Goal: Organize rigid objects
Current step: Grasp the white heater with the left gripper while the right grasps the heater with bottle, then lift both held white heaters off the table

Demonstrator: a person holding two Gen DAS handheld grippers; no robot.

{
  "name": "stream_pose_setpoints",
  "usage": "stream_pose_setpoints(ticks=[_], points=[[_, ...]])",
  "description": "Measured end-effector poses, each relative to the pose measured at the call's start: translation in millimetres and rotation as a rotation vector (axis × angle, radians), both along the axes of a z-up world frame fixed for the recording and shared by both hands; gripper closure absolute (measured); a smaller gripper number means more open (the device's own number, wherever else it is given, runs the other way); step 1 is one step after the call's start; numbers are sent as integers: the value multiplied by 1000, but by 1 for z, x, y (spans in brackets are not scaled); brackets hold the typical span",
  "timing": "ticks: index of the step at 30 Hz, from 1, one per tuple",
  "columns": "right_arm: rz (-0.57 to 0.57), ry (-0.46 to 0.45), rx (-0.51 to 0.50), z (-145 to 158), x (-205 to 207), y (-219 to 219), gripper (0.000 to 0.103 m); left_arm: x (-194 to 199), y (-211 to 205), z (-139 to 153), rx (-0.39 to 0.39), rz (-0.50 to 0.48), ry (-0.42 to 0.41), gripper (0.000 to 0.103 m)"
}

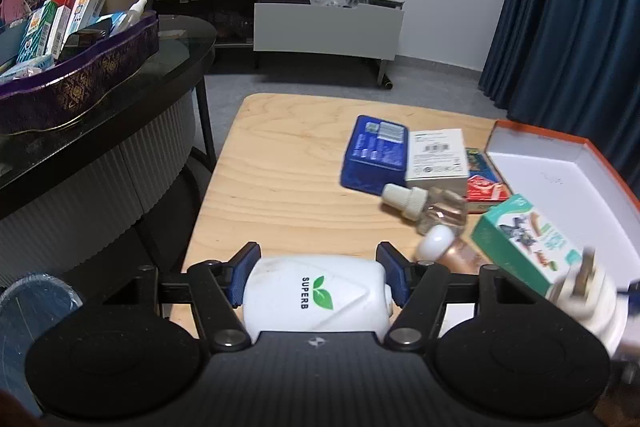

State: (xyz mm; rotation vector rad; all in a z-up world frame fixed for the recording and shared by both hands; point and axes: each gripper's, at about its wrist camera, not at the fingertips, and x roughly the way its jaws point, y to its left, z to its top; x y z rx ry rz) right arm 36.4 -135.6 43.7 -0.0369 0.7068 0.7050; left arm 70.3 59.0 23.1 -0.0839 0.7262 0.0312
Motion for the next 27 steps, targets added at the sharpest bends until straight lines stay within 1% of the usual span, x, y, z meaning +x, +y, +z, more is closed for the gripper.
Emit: stream_pose_setpoints(ticks=[3, 5, 6, 7, 9, 10, 11, 13, 14, 16, 17, 18, 19, 21, 22, 25, 27], points=[[-58, -16, 32, 8, 2, -18, 38, -5, -8, 6, -10, -5, -14, 40], [-95, -27, 54, 11, 4, -33, 38, -7, -13, 12, -26, -18, -23, 46], [-114, -33, 61, 13, 5, -39, 38, -7, -16, 14, -23, -23, -25, 63], [-132, -36, 64, 15, 7, -45, 38, -7, -20, 16, -17, -30, -25, 65], [-168, -37, 68, 16, 11, -55, 38, -3, -25, 15, -2, -44, -22, 62], [-183, -31, 76, 15, 13, -61, 38, -2, -27, 12, 12, -38, -23, 62], [-195, -22, 86, 15, 13, -66, 38, -3, -27, 8, 21, -31, -24, 60], [-208, -19, 97, 14, 10, -76, 38, -10, -21, 1, -12, -9, -17, 40], [-210, -22, 95, 13, 7, -80, 38, -16, -17, -2, -35, -6, -23, 38], [-215, -25, 88, 12, 3, -86, 38, -31, -11, -6, -79, -21, -41, 26], [-215, -21, 91, 11, 1, -88, 38, -39, -11, -7, -90, -33, -44, 22], [-215, -14, 94, 10, 1, -90, 38, -46, -12, -9, -77, -56, -46, 14], [-217, -10, 97, 9, 1, -90, 38, -51, -16, -11, -41, -79, -44, 8], [-217, -2, 108, 7, 2, -89, 38, -53, -22, -20, 33, -84, -17, 5], [-214, 0, 112, 7, 2, -88, 38, -51, -23, -25, 46, -74, 1, 5], [-202, -11, 109, 9, 1, -83, 38, -44, -22, -36, 25, -61, 7, 6], [-200, -18, 104, 11, -1, -82, 38, -37, -24, -41, 32, -51, 0, 8]])
